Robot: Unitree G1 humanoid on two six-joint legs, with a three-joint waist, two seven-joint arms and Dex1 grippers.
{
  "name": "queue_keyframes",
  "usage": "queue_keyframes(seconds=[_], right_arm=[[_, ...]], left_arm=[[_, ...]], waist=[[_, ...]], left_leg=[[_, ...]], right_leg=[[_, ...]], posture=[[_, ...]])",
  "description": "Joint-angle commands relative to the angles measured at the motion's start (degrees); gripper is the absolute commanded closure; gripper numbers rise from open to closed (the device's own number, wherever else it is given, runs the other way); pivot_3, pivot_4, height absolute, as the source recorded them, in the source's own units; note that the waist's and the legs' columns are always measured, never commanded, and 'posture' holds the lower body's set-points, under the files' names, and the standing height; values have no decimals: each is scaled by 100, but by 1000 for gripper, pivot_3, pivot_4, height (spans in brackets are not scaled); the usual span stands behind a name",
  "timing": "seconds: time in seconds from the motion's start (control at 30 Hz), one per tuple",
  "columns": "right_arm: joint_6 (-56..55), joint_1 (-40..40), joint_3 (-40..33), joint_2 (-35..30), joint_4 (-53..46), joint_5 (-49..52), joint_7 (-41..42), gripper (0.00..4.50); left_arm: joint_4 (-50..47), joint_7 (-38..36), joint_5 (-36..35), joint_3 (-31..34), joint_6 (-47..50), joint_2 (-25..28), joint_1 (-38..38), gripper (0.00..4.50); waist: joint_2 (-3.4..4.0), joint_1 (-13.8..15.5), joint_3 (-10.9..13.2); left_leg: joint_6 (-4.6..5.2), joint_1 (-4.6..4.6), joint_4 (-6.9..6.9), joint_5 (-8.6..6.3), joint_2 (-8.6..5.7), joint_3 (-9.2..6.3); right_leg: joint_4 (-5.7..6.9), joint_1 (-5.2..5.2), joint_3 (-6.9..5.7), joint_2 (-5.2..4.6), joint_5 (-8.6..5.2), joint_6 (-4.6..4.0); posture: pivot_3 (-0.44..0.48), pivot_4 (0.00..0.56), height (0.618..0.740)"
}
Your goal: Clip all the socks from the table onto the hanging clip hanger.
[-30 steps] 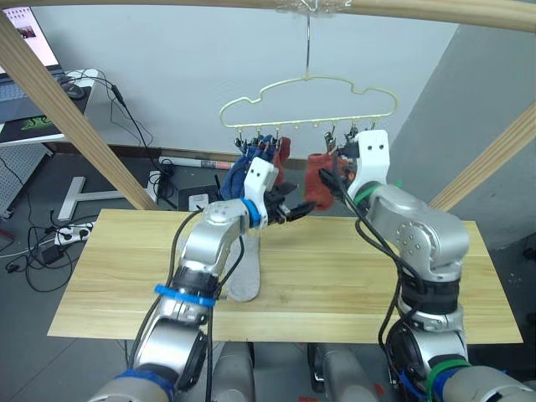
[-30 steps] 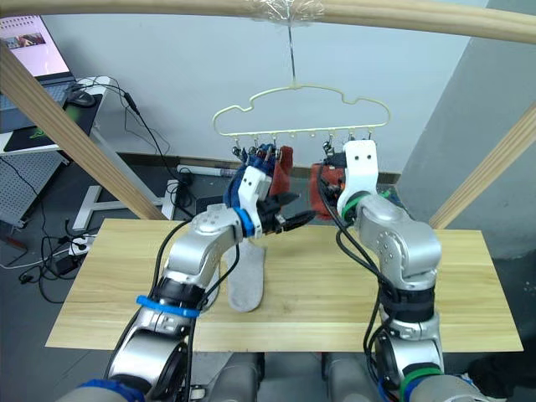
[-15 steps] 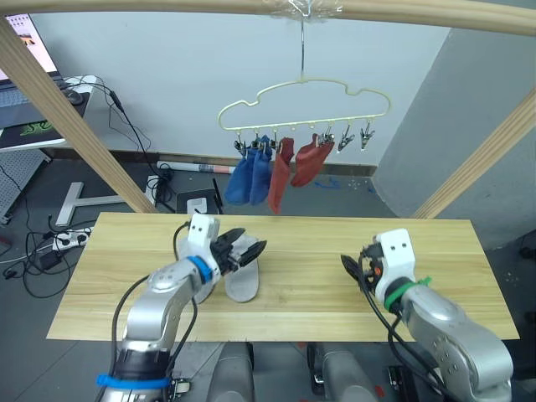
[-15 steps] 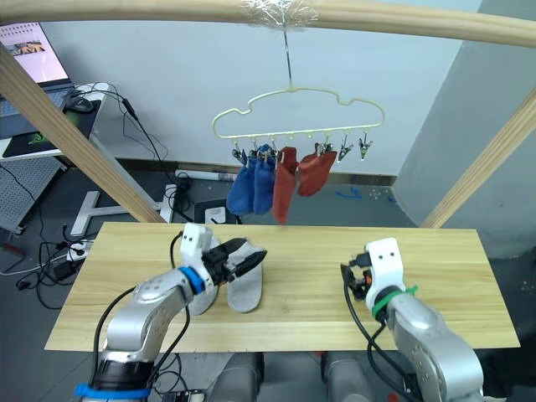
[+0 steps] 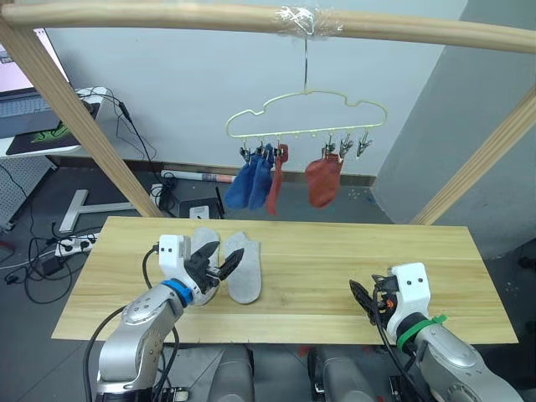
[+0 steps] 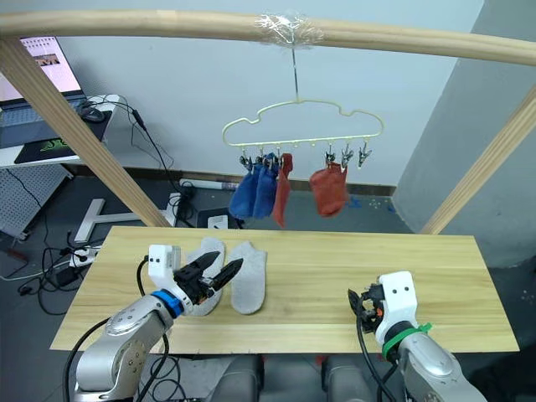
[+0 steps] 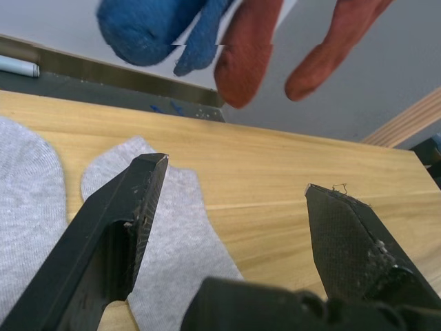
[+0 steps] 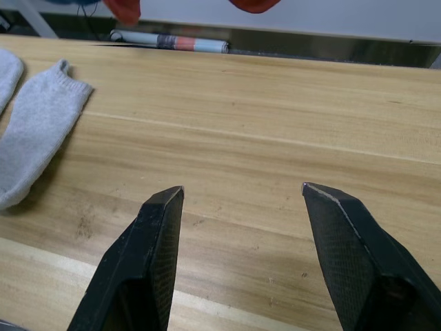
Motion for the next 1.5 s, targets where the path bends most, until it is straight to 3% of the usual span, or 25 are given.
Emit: queue_keyframes(seconds=[0.03,0.13,0.43,0.53,0.67,0.8,0.93,1.5], right_arm=[[-38,-21,-114,-6,-108,47,-25,1849],[-14,-95,-154,28,-78,70,-38,2505],[37,-133,-150,52,26,99,2,2505],[107,-114,-154,81,6,151,4,1952],[143,-93,-157,75,-24,175,3,676],[116,-50,-184,49,-14,187,13,676],[148,-28,-186,31,-60,240,22,1634],[243,-58,-208,54,-152,274,-21,1634]], left_arm=[[-280,72,-124,-21,-36,0,9,809],[-304,113,-153,-64,-18,5,-4,797],[-349,174,-224,-98,34,50,-53,797],[-360,178,-249,-103,56,65,-51,797],[-376,194,-289,-113,73,101,-44,797],[-377,211,-305,-123,89,110,-68,797],[-385,232,-322,-141,101,112,-89,797],[-377,261,-370,-178,89,163,-123,797]], waist=[[0,2,0],[0,3,0],[0,12,0],[0,11,0],[0,11,0],[0,11,0],[0,11,0],[1,10,1]], left_leg=[[0,0,0,0,0,0],[0,-1,-2,0,0,1],[0,-1,-3,-1,0,1],[0,-1,-3,-1,0,1],[0,-2,-4,-1,0,1],[0,-1,-4,-1,0,1],[0,-2,-5,-1,0,1],[-1,-3,-13,-2,1,1]], right_leg=[[-1,0,0,0,-1,-1],[-2,0,0,0,-3,-2],[-2,-1,0,0,-4,-4],[-2,-1,0,0,-5,-6],[-3,-1,0,0,-6,-7],[-3,-2,0,0,-6,-8],[-4,-2,0,0,-7,-9],[-9,-5,-1,-1,-13,-16]], posture=[[90,192,740],[90,192,740],[89,195,740],[84,204,740],[84,206,740],[82,206,740],[80,207,740],[75,208,740]])
